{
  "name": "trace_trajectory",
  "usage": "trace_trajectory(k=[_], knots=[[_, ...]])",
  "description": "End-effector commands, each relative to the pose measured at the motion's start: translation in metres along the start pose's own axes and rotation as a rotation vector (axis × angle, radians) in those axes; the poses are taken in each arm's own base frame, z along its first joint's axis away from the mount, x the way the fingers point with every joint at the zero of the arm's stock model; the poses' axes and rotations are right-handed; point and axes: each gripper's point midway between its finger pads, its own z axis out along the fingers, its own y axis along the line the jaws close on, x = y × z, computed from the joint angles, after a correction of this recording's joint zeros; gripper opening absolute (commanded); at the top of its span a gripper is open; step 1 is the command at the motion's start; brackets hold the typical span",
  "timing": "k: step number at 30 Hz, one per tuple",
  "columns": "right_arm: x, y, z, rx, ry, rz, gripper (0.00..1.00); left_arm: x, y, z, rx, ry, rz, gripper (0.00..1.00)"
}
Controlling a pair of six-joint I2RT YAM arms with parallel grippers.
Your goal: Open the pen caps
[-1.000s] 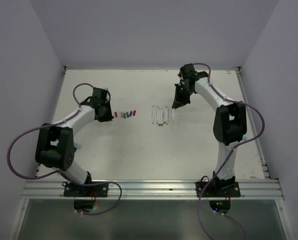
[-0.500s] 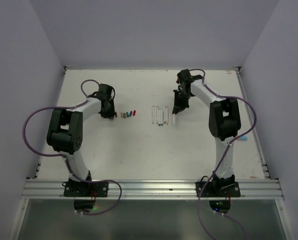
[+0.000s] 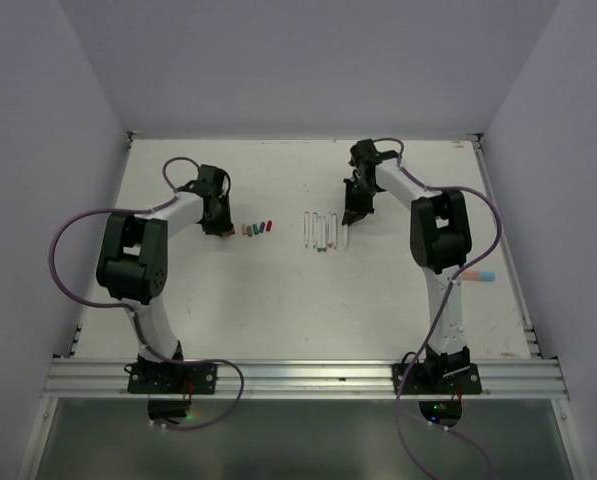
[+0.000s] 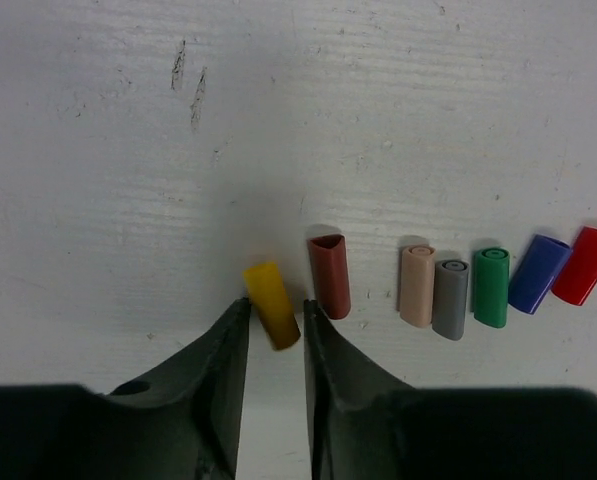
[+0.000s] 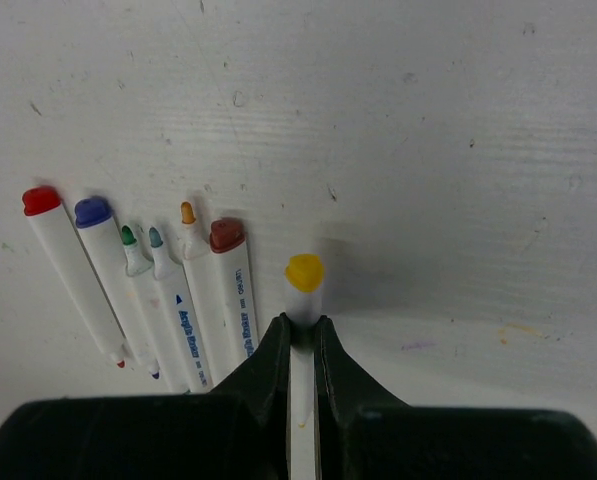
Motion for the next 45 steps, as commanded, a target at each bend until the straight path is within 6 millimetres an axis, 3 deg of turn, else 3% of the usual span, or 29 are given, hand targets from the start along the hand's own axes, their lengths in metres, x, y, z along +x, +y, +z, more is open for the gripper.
trace_trajectory(k=[1, 10, 18, 25, 26, 27, 29, 30, 32, 33, 34, 36, 37, 42, 45], knots=[[-0.018, 0.005, 0.001, 0.009, -0.053, -0.013, 0.0, -0.004, 0.003, -0.006, 0.0, -0.013, -0.012, 0.33], [-0.023, 0.01, 0.007, -0.003, -0.06, -0.012, 0.0, 0.004, 0.004, -0.009, 0.002, -0.007, -0.036, 0.48], [-0.028, 0.02, -0.003, -0.038, -0.065, -0.013, 0.24, -0.003, 0.006, -0.021, -0.006, -0.032, -0.051, 0.54], [-0.036, 0.022, -0.053, -0.067, -0.15, 0.029, 0.41, -0.02, 0.014, -0.057, -0.027, -0.16, -0.067, 0.57], [-0.031, 0.014, -0.055, -0.052, -0.141, 0.048, 0.42, -0.023, 0.012, -0.063, -0.018, -0.176, -0.067, 0.57], [-0.032, 0.003, -0.075, -0.034, -0.167, 0.084, 0.43, -0.023, 0.011, -0.066, -0.01, -0.181, -0.067, 0.57], [-0.018, -0.019, -0.083, 0.002, -0.149, 0.14, 0.44, -0.02, 0.006, -0.07, 0.022, -0.19, -0.072, 0.57], [-0.018, -0.036, -0.104, 0.016, -0.181, 0.204, 0.44, -0.019, 0.003, -0.072, 0.035, -0.194, -0.068, 0.57], [0.004, -0.065, -0.111, 0.054, -0.161, 0.289, 0.44, -0.011, -0.008, -0.074, 0.072, -0.192, -0.053, 0.57], [0.006, -0.081, -0.133, 0.049, -0.211, 0.368, 0.44, -0.008, -0.013, -0.075, 0.085, -0.191, -0.046, 0.57], [0.024, -0.095, -0.128, 0.068, -0.18, 0.419, 0.43, -0.003, -0.022, -0.077, 0.102, -0.189, -0.026, 0.57], [0.032, -0.123, -0.144, 0.084, -0.218, 0.549, 0.43, 0.005, -0.032, -0.078, 0.122, -0.188, -0.002, 0.57], [0.043, -0.135, -0.141, 0.104, -0.2, 0.593, 0.43, 0.007, -0.044, -0.082, 0.146, -0.201, 0.018, 0.57], [0.048, -0.178, -0.145, 0.164, -0.22, 0.746, 0.43, 0.024, -0.071, -0.082, 0.234, -0.182, 0.044, 0.57], [0.043, -0.193, -0.139, 0.218, -0.19, 0.675, 0.42, 0.028, -0.078, -0.081, 0.267, -0.162, 0.056, 0.57]])
